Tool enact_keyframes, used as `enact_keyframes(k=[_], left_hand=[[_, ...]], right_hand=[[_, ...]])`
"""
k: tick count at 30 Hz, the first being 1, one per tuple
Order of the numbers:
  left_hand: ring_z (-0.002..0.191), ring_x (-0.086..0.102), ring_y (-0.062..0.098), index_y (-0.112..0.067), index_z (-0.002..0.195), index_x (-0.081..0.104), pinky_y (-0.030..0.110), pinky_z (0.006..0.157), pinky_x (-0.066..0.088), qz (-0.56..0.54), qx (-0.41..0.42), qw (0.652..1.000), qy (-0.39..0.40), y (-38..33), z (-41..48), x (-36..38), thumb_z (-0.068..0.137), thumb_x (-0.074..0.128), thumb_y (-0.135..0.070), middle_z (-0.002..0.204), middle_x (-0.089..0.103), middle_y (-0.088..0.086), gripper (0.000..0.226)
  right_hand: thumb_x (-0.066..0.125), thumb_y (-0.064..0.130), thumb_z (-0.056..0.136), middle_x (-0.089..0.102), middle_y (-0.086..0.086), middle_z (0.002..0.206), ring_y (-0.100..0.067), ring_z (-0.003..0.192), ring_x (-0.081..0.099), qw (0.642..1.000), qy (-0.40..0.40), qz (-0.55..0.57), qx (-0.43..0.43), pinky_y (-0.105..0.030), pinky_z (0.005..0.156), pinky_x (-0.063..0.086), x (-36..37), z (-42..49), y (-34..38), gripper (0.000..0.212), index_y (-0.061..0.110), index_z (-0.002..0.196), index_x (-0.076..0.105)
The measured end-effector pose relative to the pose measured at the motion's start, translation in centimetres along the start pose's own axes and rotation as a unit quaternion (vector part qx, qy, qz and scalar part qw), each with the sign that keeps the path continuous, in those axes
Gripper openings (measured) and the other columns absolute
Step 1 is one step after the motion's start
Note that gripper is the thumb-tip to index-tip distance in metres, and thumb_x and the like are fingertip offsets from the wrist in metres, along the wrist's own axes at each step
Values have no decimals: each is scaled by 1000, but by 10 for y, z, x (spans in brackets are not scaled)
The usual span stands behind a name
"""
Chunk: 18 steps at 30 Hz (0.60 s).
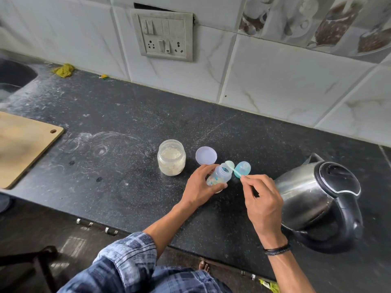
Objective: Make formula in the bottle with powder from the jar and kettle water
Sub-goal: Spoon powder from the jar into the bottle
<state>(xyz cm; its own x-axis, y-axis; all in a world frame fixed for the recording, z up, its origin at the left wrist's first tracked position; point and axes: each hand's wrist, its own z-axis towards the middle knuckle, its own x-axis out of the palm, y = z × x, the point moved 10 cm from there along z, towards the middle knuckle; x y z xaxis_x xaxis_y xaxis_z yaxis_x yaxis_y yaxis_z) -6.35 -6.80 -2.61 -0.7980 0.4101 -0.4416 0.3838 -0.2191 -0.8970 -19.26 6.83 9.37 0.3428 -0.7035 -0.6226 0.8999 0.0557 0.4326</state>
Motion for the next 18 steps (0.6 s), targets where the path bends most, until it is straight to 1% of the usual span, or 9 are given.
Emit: enact_keyframes(k=[4,7,8,11,13,16,18], left_hand=[[113,58,4,-31,133,62,31,100,50,-1,4,1000,0,0,1,0,77,86,-42,126,62,-16,62],[113,58,3,-31,134,62,30,100,50,5,6,1000,3,1,1,1,77,86,-44,127,62,-15,63],[113,58,3,-30,134,62,30,99,50,5,7,1000,2,1,2,1,78,85,-44,127,62,-15,63],[112,59,5,-28,135,62,31,98,51,4,8,1000,0,3,2,1,78,86,-43,126,63,-14,64],[110,59,5,-29,135,63,30,97,51,4,8,1000,-1,3,3,1,77,86,-44,124,63,-14,64],[106,58,2,-31,132,63,27,93,49,4,12,1000,-6,3,3,0,75,85,-47,119,62,-18,63],[106,58,3,-31,133,63,26,93,49,3,14,1000,-7,4,2,0,75,84,-47,118,62,-18,63]], right_hand=[[84,-9,82,75,-9,97,-27,85,71,999,28,-30,-27,-34,78,60,8,-5,5,21,0,100,80],[83,-8,84,75,-9,98,-26,85,70,999,12,-31,-24,-28,82,56,4,-4,1,20,0,102,79],[82,-7,84,75,-9,98,-26,85,70,999,10,-29,-25,-27,81,56,4,-3,0,19,0,102,79],[83,-8,84,75,-10,97,-27,80,69,997,32,-44,-51,-34,75,59,13,-4,7,19,-1,101,80],[83,-8,83,74,-10,97,-27,78,68,996,39,-50,-66,-35,73,60,16,-7,10,20,-1,102,80],[79,-6,88,74,-11,99,-26,81,67,996,24,-54,-71,-27,81,55,13,-9,11,16,-2,103,79],[79,-7,87,74,-12,97,-26,80,66,995,28,-63,-74,-25,82,52,15,-11,14,16,-3,103,79]])
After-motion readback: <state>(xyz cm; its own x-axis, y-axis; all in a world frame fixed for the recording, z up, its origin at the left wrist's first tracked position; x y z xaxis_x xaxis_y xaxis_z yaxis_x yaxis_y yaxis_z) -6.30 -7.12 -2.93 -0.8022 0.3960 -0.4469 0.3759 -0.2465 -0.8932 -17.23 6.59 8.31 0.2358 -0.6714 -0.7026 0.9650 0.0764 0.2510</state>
